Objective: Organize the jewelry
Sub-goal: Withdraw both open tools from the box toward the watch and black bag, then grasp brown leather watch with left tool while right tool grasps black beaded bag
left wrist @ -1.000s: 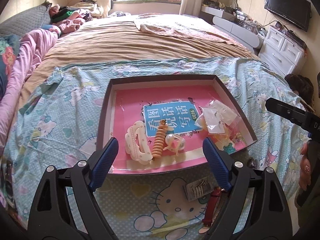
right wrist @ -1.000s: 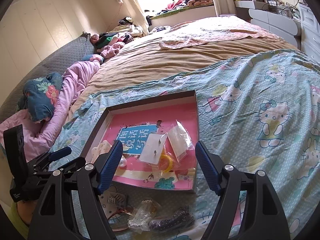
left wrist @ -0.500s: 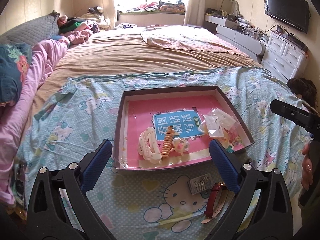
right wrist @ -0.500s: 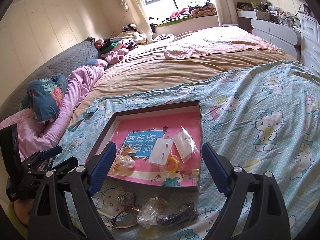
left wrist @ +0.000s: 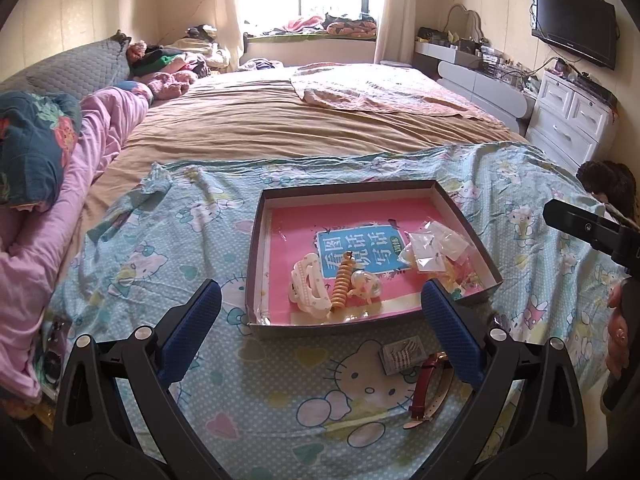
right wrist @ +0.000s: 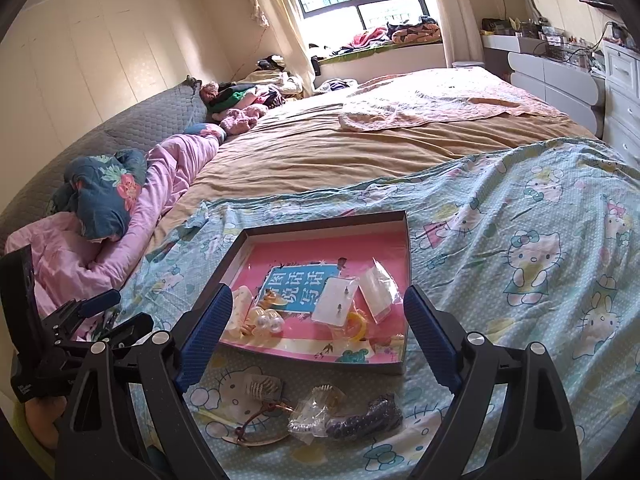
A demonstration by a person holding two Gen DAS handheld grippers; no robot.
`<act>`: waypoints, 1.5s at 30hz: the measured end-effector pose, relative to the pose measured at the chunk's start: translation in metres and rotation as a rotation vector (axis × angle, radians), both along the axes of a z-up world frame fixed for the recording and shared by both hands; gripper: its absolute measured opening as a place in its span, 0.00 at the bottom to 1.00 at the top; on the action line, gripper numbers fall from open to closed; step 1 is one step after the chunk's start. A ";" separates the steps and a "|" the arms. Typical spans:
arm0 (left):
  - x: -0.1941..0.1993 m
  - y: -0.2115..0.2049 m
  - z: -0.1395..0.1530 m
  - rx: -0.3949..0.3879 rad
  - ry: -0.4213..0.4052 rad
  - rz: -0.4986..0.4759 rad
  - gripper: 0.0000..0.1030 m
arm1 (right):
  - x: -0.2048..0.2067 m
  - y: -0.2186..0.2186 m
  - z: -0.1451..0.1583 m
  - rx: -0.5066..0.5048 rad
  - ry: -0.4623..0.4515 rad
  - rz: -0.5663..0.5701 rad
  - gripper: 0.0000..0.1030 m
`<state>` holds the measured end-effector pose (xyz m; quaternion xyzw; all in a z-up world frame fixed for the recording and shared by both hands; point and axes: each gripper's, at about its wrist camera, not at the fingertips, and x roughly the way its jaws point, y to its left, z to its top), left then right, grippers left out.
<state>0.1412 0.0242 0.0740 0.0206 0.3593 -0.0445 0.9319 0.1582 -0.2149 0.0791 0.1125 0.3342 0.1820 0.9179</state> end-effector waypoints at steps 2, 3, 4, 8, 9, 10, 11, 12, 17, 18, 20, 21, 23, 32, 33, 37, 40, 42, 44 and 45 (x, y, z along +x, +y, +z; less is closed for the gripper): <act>-0.004 0.001 0.000 -0.003 -0.002 0.004 0.91 | -0.003 0.001 0.000 -0.004 0.001 0.004 0.84; -0.005 0.001 0.000 -0.004 -0.004 0.006 0.91 | -0.004 0.001 0.000 -0.007 0.000 0.006 0.84; -0.007 0.001 0.000 -0.003 -0.005 0.007 0.91 | -0.005 0.001 -0.001 -0.009 0.001 0.007 0.84; -0.015 0.003 -0.002 -0.001 -0.006 0.012 0.91 | -0.010 0.002 -0.003 -0.018 0.004 0.018 0.84; -0.016 0.003 -0.003 -0.001 -0.004 0.013 0.91 | -0.011 0.003 -0.003 -0.022 0.005 0.020 0.84; -0.017 0.003 -0.004 0.000 -0.003 0.013 0.91 | -0.012 0.004 -0.004 -0.024 0.006 0.022 0.84; -0.019 0.002 -0.005 -0.001 -0.001 0.013 0.91 | -0.013 0.004 -0.005 -0.025 0.006 0.023 0.84; -0.020 0.002 -0.006 -0.002 0.001 0.013 0.91 | -0.014 0.005 -0.005 -0.027 0.007 0.026 0.84; -0.025 -0.001 -0.011 -0.003 0.007 0.008 0.91 | -0.018 0.007 -0.009 -0.040 0.011 0.037 0.84; -0.026 -0.001 -0.012 -0.003 0.009 0.006 0.91 | -0.019 0.007 -0.010 -0.044 0.012 0.039 0.84; -0.028 -0.002 -0.014 -0.005 0.013 0.005 0.91 | -0.020 0.007 -0.011 -0.048 0.016 0.042 0.84; -0.029 -0.002 -0.015 -0.006 0.015 0.004 0.91 | -0.020 0.007 -0.013 -0.051 0.019 0.043 0.84; -0.030 -0.003 -0.018 -0.008 0.020 0.004 0.91 | -0.021 0.007 -0.015 -0.055 0.024 0.044 0.84; -0.033 -0.006 -0.033 -0.013 0.056 -0.014 0.91 | -0.023 0.005 -0.024 -0.074 0.051 0.046 0.84; -0.033 -0.006 -0.035 -0.017 0.060 -0.018 0.91 | -0.024 0.004 -0.025 -0.075 0.054 0.047 0.84; -0.035 -0.008 -0.044 -0.025 0.081 -0.033 0.91 | -0.024 0.004 -0.030 -0.085 0.068 0.051 0.84; -0.036 -0.011 -0.050 -0.037 0.099 -0.047 0.91 | -0.026 0.003 -0.034 -0.093 0.080 0.055 0.84; -0.036 -0.013 -0.055 -0.043 0.110 -0.058 0.91 | -0.026 0.003 -0.039 -0.101 0.093 0.057 0.84; -0.036 -0.016 -0.059 -0.052 0.122 -0.068 0.91 | -0.026 0.002 -0.043 -0.106 0.106 0.058 0.84; -0.035 -0.018 -0.062 -0.057 0.131 -0.074 0.91 | -0.027 0.001 -0.046 -0.108 0.114 0.056 0.84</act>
